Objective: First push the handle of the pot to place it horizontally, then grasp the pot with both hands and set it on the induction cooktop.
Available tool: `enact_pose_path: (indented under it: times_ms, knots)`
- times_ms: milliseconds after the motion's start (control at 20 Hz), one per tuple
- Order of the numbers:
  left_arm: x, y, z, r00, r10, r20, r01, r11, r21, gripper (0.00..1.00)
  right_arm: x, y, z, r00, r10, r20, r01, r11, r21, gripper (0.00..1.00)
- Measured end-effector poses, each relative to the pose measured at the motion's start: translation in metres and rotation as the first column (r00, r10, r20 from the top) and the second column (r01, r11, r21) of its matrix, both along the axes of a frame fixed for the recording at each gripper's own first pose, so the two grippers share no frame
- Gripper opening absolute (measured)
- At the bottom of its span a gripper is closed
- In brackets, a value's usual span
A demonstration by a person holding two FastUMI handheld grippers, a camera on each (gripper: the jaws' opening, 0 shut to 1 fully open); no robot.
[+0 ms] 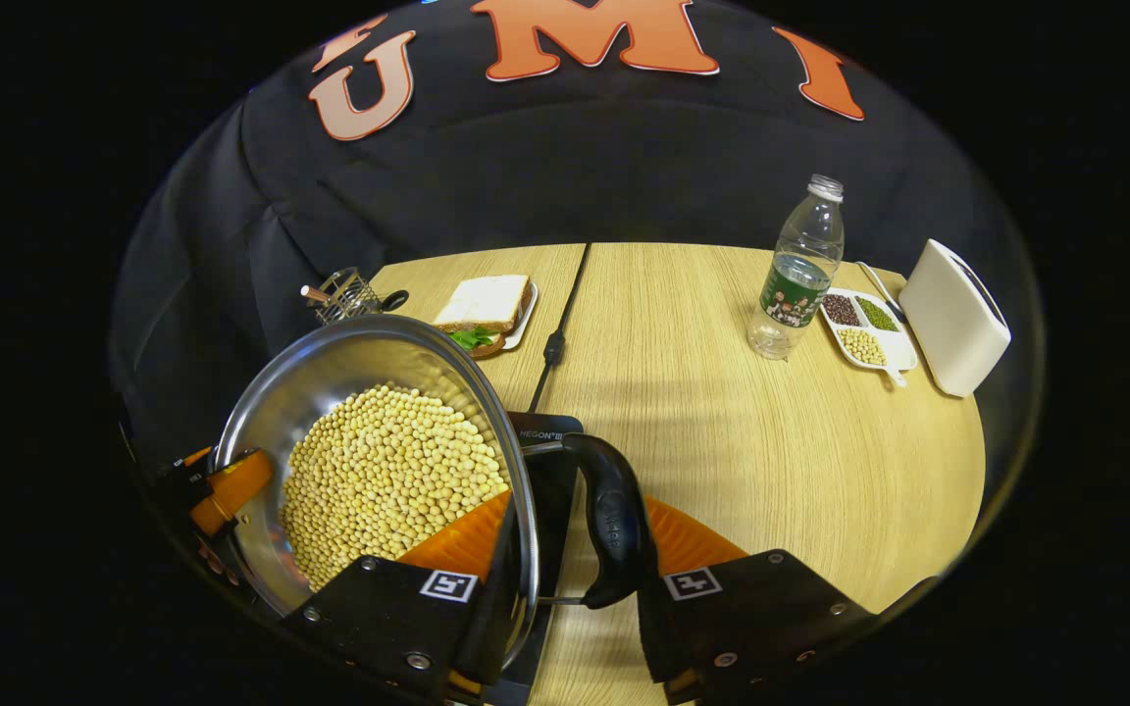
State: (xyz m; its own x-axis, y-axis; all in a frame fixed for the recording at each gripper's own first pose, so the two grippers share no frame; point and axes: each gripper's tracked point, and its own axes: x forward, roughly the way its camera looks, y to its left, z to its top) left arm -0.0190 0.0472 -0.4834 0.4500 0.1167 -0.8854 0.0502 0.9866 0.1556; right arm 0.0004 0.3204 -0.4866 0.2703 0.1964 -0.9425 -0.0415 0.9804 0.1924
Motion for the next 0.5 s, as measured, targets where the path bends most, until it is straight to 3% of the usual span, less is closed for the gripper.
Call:
enact_pose_path:
  times_ms: [150, 200, 300, 500]
  knots:
    - [-0.001, 0.000, -0.002, 1.000, 0.006, -0.007, -0.006, 1.000, -0.010, 0.65, -0.002, 0.006, -0.005, 1.000, 0.011, -0.005, -0.011, 1.000, -0.004, 0.58]
    - [-0.001, 0.000, -0.003, 1.000, 0.006, -0.007, -0.006, 1.000, -0.010, 0.62, -0.003, 0.007, -0.005, 1.000, 0.009, 0.000, -0.009, 1.000, -0.005, 0.54]
    - [-0.001, 0.000, -0.002, 1.000, 0.003, -0.008, -0.003, 1.000, -0.007, 0.64, -0.005, 0.009, -0.008, 1.000, 0.007, -0.005, -0.007, 1.000, -0.002, 0.58]
    - [0.002, 0.000, -0.003, 1.000, -0.008, -0.013, 0.008, 1.000, -0.017, 0.65, -0.006, 0.011, -0.018, 1.000, 0.007, -0.023, -0.006, 1.000, 0.005, 0.54]
